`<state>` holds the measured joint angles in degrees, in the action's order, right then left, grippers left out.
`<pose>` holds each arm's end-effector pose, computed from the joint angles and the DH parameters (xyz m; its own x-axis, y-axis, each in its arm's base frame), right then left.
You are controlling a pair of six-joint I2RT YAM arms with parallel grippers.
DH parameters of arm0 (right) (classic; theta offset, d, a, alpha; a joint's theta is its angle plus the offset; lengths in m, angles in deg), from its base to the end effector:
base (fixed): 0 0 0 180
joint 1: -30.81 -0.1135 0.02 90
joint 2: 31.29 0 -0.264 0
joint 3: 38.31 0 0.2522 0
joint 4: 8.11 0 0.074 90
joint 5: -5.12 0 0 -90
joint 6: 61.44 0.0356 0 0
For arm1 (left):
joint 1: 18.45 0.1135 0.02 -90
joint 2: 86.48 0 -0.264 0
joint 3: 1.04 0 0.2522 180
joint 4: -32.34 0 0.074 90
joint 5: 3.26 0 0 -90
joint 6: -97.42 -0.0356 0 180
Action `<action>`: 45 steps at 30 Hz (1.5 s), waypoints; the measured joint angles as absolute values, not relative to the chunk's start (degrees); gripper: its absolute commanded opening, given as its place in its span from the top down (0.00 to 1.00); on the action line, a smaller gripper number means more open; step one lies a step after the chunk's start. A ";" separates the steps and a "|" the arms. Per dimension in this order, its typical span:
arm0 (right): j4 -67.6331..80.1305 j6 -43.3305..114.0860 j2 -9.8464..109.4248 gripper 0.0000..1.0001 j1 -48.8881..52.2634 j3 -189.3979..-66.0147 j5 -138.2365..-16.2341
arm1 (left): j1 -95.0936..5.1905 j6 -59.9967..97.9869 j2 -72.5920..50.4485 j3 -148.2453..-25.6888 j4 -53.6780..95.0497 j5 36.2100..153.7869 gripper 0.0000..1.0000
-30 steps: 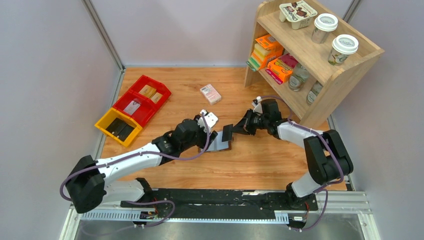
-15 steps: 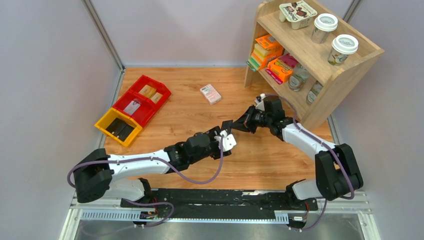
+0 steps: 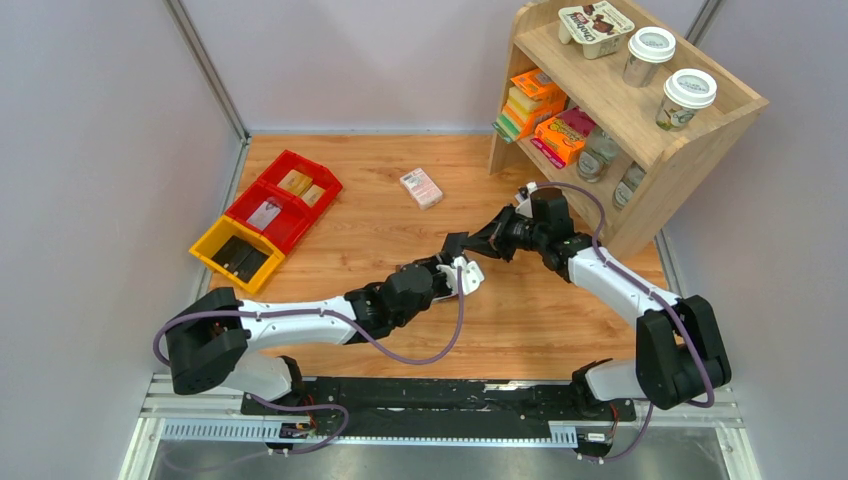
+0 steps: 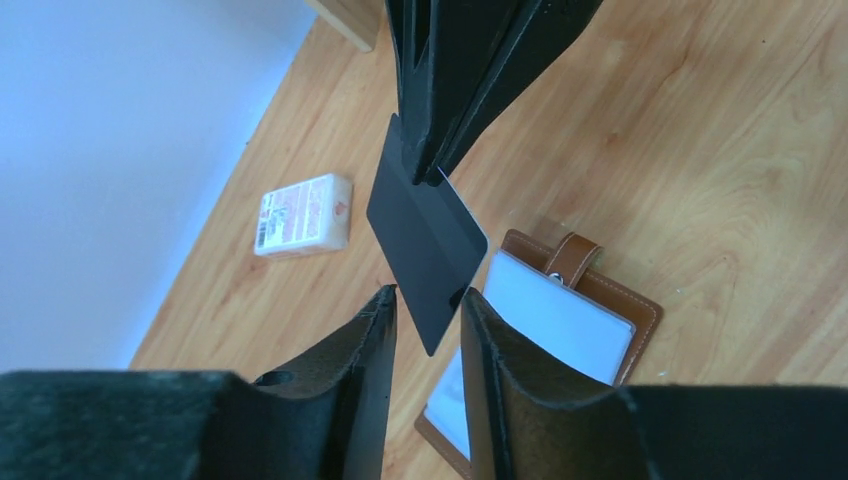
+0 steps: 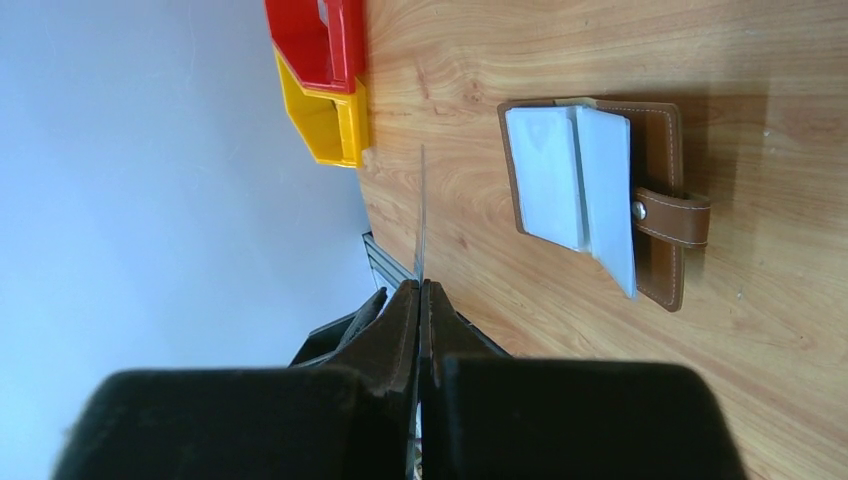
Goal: Take the credit cards out of the card holder
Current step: Remove the credit card from the card holder, then place the credit card in the storage box.
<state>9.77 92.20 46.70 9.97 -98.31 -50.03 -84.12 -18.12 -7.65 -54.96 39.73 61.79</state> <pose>0.2625 0.1217 0.2334 -0.8925 0.4470 -0.0598 0.1689 0.4542 0.8748 0.1368 -0.2662 0.2343 0.1728 0.5666 -0.8057 0.6494 0.5495 0.5257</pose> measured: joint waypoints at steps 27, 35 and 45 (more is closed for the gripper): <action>2.63 83.87 46.07 0.26 9.51 -100.98 -48.17 | -71.40 1.79 -25.51 -53.39 25.54 64.06 1.00; 1.77 77.62 47.51 0.21 9.51 -101.46 -44.91 | -47.53 16.32 -38.21 -52.80 11.71 73.42 1.00; 5.36 72.13 48.87 0.21 8.62 -101.59 -44.08 | -4.04 27.12 -35.96 -55.05 -2.89 96.10 1.00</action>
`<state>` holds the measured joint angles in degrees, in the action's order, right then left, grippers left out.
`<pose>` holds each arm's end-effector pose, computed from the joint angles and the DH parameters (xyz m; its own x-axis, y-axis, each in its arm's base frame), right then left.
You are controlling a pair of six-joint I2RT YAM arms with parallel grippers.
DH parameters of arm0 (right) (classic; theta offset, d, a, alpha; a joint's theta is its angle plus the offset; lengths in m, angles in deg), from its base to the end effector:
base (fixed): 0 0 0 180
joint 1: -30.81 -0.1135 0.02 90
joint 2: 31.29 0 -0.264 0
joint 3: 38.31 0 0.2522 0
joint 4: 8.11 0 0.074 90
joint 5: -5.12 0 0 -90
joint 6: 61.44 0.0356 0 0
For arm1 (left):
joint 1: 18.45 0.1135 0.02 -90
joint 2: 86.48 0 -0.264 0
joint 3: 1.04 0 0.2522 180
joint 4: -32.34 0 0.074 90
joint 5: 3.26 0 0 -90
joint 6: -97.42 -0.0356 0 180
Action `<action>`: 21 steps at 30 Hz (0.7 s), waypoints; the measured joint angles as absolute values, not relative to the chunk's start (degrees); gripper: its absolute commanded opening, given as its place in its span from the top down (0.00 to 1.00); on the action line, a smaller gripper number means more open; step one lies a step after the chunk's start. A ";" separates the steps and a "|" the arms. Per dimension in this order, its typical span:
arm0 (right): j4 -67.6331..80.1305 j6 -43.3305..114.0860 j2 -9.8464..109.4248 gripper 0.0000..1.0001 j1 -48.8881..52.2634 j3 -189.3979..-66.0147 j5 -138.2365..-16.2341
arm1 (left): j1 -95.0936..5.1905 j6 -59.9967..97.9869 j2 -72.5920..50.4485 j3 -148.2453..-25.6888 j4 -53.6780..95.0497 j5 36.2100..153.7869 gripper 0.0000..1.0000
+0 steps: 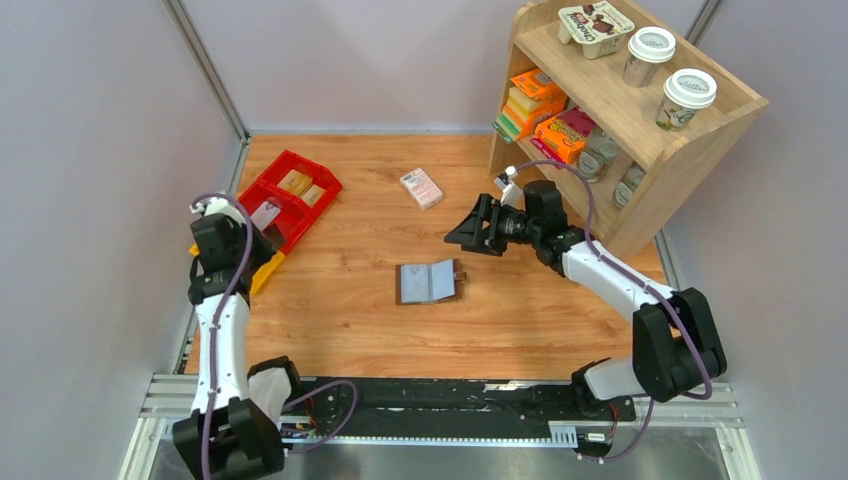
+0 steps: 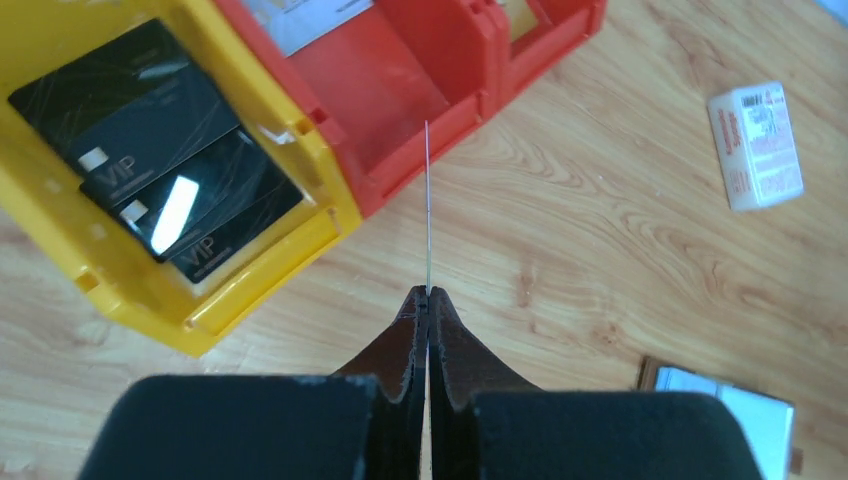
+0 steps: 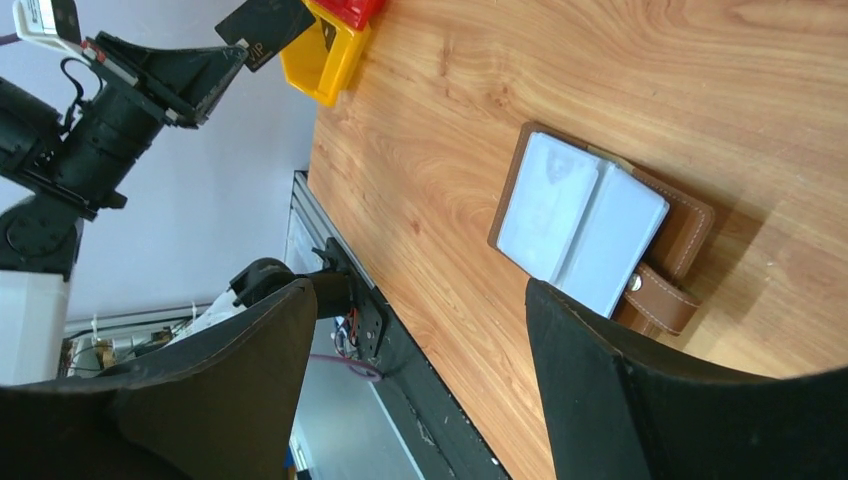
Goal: Take the credit cards out of the card holder
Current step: Place the credit card in the storage box.
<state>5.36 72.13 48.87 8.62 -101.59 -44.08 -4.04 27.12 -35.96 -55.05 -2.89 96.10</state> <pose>0.2721 0.1361 0.2494 -0.8959 0.1981 -0.3977 -0.2630 0.4851 0.8340 0.1919 0.0433 0.2752 -0.4421 -0.4570 -0.7718 -0.2768 0.8880 -0.3672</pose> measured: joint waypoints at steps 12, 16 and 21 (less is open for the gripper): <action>12.86 67.85 49.20 0.20 4.36 -102.59 -47.36 | 17.91 30.11 -23.48 -61.25 -3.26 107.73 1.00; 14.87 67.06 49.50 0.20 4.31 -104.56 -48.63 | 19.55 30.31 -16.04 -64.31 -2.02 109.65 1.00; 16.22 66.06 49.70 0.20 4.31 -105.41 -49.92 | 19.96 30.29 -10.10 -65.87 -0.93 109.85 1.00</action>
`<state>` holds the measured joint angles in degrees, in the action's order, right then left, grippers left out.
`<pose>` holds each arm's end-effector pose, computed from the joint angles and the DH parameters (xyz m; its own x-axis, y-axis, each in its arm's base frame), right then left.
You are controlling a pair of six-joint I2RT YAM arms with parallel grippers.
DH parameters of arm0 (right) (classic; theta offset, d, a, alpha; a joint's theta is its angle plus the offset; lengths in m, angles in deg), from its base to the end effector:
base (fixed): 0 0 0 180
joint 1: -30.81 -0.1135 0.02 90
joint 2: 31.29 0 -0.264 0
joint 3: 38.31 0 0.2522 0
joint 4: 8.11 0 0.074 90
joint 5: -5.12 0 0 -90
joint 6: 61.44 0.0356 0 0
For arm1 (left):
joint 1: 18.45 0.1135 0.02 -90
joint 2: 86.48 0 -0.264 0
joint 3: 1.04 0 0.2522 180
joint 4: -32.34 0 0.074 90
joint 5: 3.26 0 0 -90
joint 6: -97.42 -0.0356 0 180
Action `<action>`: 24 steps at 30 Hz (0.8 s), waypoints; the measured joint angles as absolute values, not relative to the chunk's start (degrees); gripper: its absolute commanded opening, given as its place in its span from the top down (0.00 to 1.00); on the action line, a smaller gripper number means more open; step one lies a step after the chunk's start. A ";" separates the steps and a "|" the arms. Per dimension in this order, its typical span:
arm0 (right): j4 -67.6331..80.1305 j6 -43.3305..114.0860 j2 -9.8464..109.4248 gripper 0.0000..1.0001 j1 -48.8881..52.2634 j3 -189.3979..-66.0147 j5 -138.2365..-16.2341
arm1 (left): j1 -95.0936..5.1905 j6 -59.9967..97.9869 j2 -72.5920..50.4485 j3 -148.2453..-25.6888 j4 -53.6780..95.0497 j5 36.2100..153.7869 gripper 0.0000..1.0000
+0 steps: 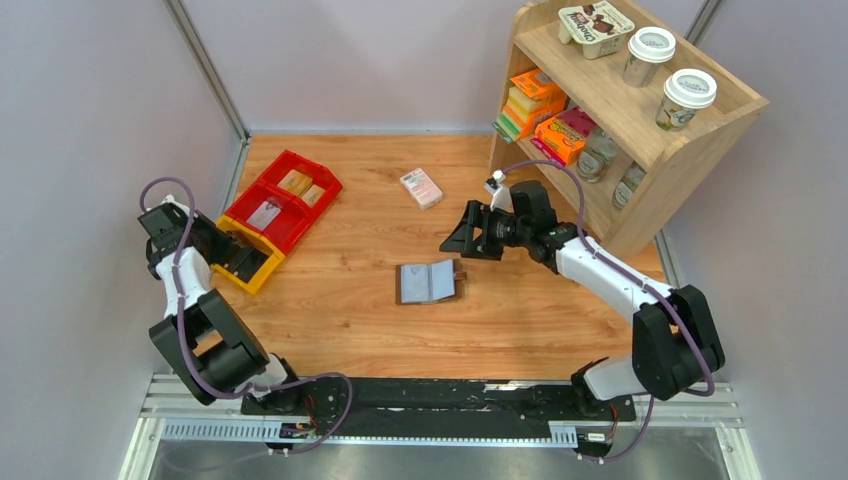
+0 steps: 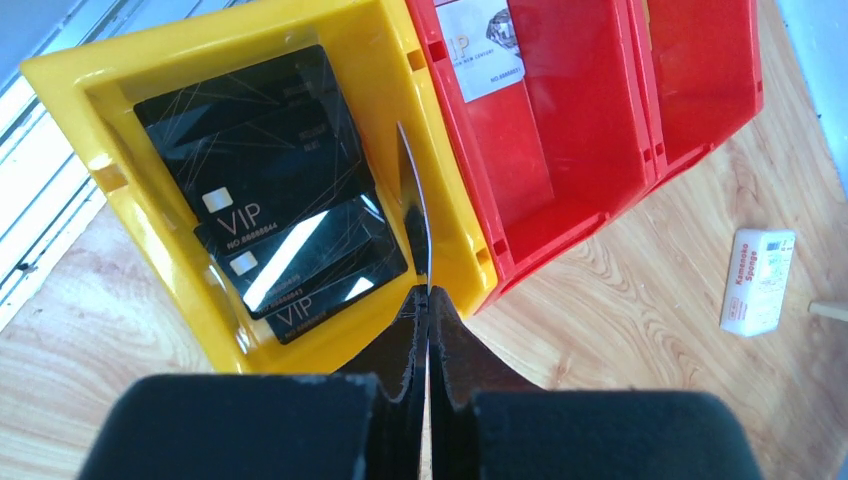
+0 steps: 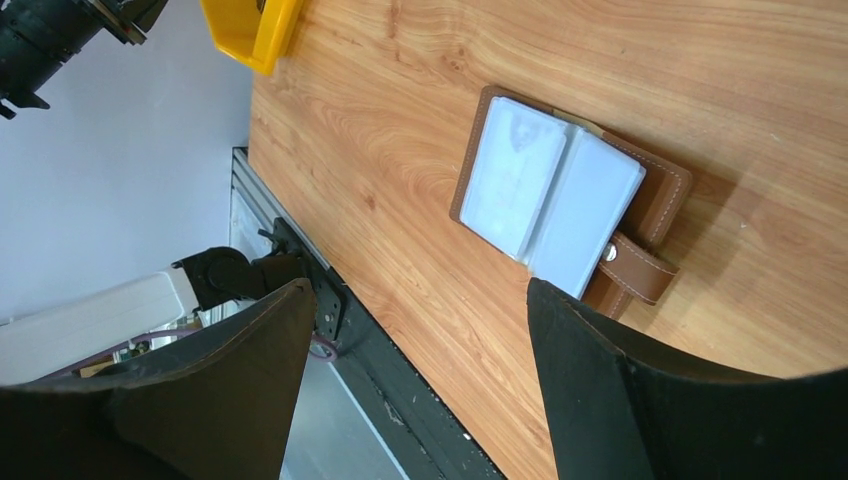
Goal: Take the credit cards out of the card holder
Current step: Place the credit card in the storage box.
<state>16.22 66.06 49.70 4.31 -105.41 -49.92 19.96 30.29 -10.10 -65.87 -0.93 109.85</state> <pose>0.2634 0.1541 0.2499 -0.9071 0.1052 -0.4075 -0.2727 0.5906 0.7595 0.2286 0.1634 0.2443 -0.3716 -0.7508 -0.5460 -0.5402 0.6532 -0.5306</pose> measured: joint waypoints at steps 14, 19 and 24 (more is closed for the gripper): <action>18.47 65.14 53.41 0.20 4.31 -107.21 -51.05 | 19.94 27.73 -4.83 -67.94 -1.56 106.20 0.47; 18.87 64.86 53.96 0.20 4.31 -107.71 -51.71 | 19.94 26.59 -5.57 -68.75 -3.83 102.79 0.46; 19.94 63.41 54.16 0.22 4.05 -108.93 -52.84 | 19.24 26.03 -8.66 -70.92 -6.72 101.00 0.46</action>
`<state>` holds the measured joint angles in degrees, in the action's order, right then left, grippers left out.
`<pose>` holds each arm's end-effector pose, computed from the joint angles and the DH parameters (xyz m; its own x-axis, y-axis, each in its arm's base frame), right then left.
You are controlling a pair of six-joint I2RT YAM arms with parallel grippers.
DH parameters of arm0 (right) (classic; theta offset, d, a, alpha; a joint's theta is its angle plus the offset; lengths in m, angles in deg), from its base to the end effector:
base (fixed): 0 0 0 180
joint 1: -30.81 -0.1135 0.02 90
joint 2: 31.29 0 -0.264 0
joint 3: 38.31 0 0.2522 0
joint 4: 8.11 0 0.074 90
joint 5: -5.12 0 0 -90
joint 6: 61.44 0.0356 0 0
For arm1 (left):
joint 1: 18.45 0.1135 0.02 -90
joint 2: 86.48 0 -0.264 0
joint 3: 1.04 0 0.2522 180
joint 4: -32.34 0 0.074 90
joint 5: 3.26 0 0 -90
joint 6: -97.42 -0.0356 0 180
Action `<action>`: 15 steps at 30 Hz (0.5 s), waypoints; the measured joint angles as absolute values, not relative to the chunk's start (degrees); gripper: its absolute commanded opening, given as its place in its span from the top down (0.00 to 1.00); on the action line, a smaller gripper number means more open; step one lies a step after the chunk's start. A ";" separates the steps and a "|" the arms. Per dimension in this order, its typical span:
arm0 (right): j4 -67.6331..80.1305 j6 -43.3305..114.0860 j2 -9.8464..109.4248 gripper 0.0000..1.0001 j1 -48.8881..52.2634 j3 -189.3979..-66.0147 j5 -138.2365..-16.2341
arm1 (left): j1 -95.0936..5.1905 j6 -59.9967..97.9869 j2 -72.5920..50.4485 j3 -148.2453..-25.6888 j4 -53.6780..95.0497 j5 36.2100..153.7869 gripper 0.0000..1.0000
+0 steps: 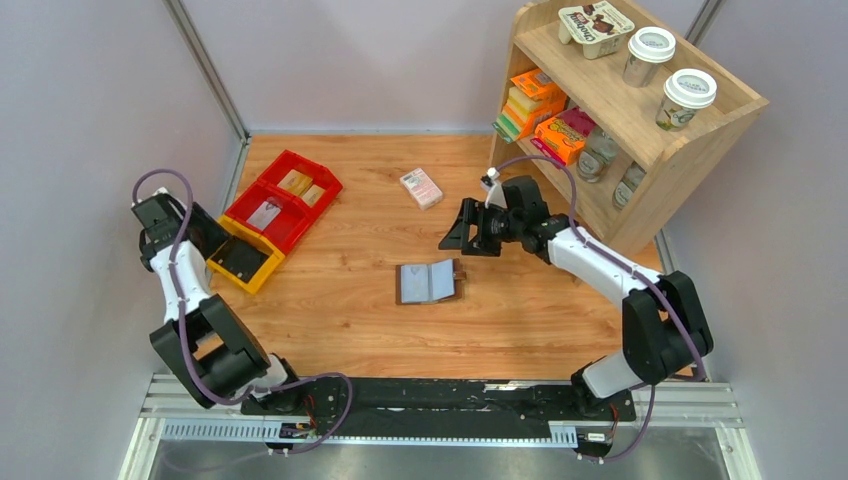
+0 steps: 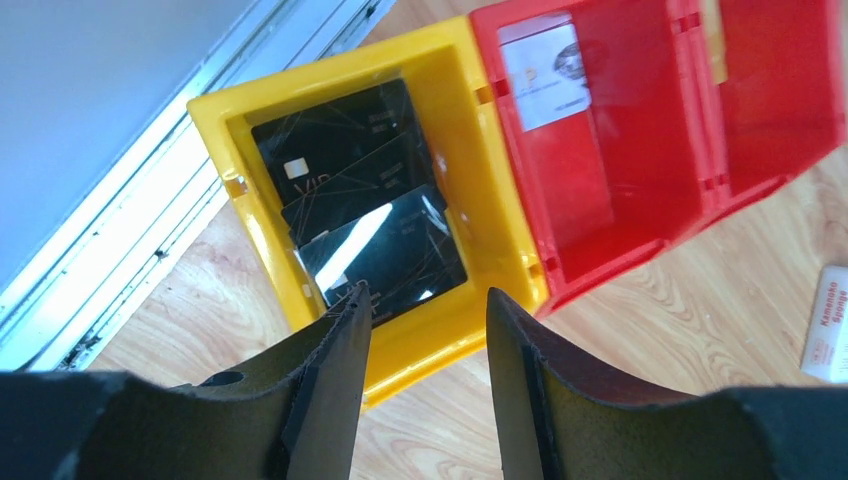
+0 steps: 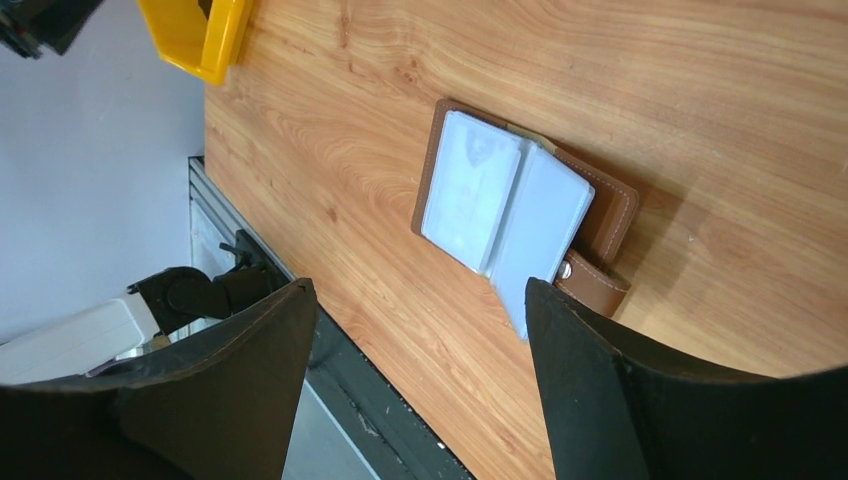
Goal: Take the credit cards out of the card holder
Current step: Place the credit card in the storage box, then remove the credit card from the card holder.
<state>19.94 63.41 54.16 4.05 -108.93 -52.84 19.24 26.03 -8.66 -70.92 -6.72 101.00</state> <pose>0.2765 0.1606 0.2412 -0.9151 0.0811 -0.3951 -0.2509 0.6526 0.7150 0.2333 0.1692 0.2574 -0.4018 -0.7013 -0.5888 -0.6203 0.6815 -0.3884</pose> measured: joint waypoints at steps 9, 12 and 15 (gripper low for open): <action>28.07 57.12 57.70 0.22 -4.74 -117.24 -64.65 | -0.17 25.96 -19.61 -71.99 -7.88 99.10 0.46; 30.78 55.28 59.78 0.21 -8.71 -120.12 -69.85 | -7.32 26.00 -21.49 -72.34 -9.03 98.88 0.46; 32.46 53.93 62.46 0.20 -12.39 -122.24 -74.29 | -12.12 26.07 -22.75 -72.29 -9.49 99.05 0.39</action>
